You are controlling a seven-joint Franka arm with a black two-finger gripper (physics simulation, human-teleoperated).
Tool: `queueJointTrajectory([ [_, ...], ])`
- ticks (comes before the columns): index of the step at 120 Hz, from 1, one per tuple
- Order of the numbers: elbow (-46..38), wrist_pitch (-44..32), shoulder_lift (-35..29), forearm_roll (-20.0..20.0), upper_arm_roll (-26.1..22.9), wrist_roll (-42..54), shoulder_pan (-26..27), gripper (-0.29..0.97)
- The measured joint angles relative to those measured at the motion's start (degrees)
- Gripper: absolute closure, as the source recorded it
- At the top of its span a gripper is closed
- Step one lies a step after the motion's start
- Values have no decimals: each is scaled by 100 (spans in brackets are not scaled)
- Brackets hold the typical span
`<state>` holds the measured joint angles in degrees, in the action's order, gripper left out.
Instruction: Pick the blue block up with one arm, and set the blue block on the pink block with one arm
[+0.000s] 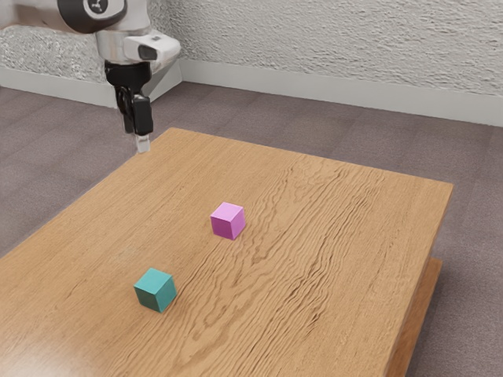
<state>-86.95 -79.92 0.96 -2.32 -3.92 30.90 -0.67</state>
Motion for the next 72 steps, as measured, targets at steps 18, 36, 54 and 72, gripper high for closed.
queueJointTrajectory([
  [18, -373, -353, -458, 10, 34, 470, 181, 0],
  [36, -2750, -550, -2147, 8, -74, 920, -40, 0],
  [54, -4731, -1591, -2726, -25, -90, 1775, -314, 0],
  [72, -4857, -2514, -1957, -20, -76, 2666, -509, 0],
])
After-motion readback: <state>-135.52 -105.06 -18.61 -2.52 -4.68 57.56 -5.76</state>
